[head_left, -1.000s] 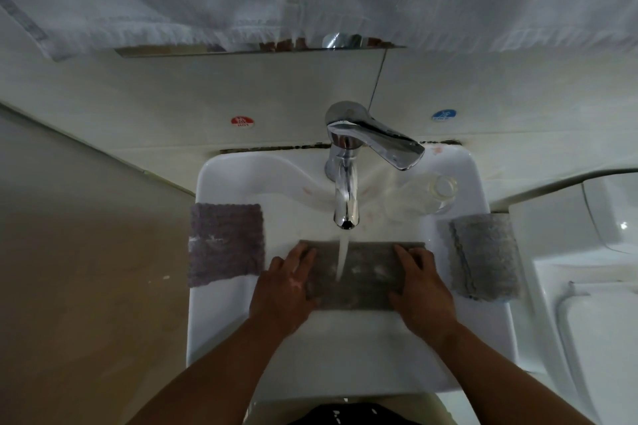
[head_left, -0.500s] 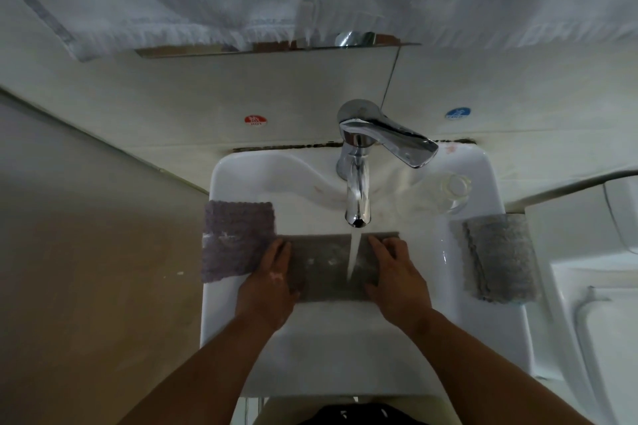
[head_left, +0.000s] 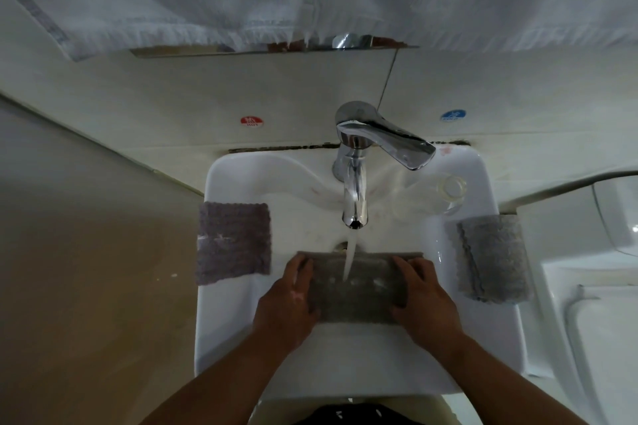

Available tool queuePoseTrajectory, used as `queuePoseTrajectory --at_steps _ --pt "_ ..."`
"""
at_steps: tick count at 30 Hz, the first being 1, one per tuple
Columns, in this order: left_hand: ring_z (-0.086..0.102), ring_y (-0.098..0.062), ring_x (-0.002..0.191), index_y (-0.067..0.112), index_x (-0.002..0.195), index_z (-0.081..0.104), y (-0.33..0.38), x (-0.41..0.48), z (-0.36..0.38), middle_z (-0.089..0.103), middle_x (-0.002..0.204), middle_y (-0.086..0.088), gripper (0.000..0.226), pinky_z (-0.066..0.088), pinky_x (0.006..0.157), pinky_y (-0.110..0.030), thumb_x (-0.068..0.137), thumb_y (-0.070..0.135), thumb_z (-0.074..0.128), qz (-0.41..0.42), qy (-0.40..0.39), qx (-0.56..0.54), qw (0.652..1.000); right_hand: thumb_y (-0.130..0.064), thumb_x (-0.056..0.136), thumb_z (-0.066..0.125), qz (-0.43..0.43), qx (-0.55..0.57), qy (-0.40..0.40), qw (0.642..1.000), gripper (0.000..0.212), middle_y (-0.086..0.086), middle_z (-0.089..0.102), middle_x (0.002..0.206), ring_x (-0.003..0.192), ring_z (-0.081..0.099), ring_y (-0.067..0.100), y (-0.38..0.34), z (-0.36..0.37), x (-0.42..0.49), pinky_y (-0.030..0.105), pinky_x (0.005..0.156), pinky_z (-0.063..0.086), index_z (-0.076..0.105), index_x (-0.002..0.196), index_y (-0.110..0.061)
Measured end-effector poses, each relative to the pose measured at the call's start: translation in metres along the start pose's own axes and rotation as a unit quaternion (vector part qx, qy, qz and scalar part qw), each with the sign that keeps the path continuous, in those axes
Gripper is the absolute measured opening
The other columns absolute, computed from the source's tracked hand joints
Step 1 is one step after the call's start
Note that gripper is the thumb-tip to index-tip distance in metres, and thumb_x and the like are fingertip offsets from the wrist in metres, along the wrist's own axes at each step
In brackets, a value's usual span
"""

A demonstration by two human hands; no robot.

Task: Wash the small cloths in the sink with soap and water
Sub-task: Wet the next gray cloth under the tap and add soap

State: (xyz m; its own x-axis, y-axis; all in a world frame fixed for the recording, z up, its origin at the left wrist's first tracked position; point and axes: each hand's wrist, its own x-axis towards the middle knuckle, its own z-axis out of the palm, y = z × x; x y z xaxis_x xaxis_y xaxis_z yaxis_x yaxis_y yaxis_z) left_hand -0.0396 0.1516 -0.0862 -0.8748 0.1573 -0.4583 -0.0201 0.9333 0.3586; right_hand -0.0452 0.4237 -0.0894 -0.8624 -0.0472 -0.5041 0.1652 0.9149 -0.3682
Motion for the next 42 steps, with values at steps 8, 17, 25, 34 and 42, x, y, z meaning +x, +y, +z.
queuePoseTrajectory --at_steps 8,17,25,34,42 --pt "0.051 -0.014 0.127 0.026 0.159 0.013 -0.008 0.001 0.006 -0.008 0.163 0.014 0.098 0.054 0.097 -0.033 0.082 0.054 0.068 0.011 0.004 -0.007 1.000 -0.023 0.082 0.076 -0.115 0.156 0.148 0.970 0.065 -0.021 0.052 0.119 0.086 0.063 0.006 -0.058 -0.074 -0.035 0.027 0.072 0.059 0.046 0.138 -0.038" --pt "0.044 -0.011 0.132 0.030 0.159 0.007 -0.012 0.001 0.004 -0.014 0.160 0.019 0.098 0.051 0.102 -0.032 0.084 0.056 0.065 -0.001 -0.008 0.000 1.000 -0.017 0.081 0.074 -0.260 0.208 0.292 0.896 0.082 -0.010 0.063 0.103 0.071 0.065 0.003 -0.131 -0.182 -0.041 0.008 0.068 0.051 0.029 0.149 -0.025" --pt "0.047 -0.013 0.131 0.031 0.158 0.009 -0.014 0.002 0.002 -0.014 0.161 0.019 0.099 0.053 0.100 -0.034 0.082 0.057 0.067 -0.006 0.002 0.007 1.000 -0.017 0.083 0.078 -0.204 0.229 0.257 0.917 0.079 -0.022 0.059 0.100 0.076 0.066 0.006 -0.128 -0.168 -0.028 0.014 0.064 0.054 0.032 0.144 -0.038" --pt "0.045 -0.011 0.133 0.029 0.159 0.010 -0.013 0.003 -0.003 -0.014 0.162 0.018 0.099 0.052 0.099 -0.032 0.083 0.055 0.067 -0.010 0.006 0.005 1.000 -0.013 0.083 0.076 -0.187 0.223 0.224 0.930 0.097 -0.017 0.061 0.096 0.077 0.066 0.006 -0.115 -0.142 -0.028 0.020 0.067 0.056 0.016 0.151 -0.046" --pt "0.045 -0.018 0.135 0.024 0.159 0.011 -0.014 0.019 -0.013 -0.009 0.164 0.011 0.101 0.048 0.105 -0.036 0.083 0.054 0.071 -0.028 0.020 -0.002 0.999 0.001 0.082 0.072 -0.198 0.231 0.248 0.920 0.080 -0.013 0.061 0.101 0.072 0.066 0.008 -0.081 -0.110 -0.035 0.018 0.065 0.055 0.037 0.147 -0.030"
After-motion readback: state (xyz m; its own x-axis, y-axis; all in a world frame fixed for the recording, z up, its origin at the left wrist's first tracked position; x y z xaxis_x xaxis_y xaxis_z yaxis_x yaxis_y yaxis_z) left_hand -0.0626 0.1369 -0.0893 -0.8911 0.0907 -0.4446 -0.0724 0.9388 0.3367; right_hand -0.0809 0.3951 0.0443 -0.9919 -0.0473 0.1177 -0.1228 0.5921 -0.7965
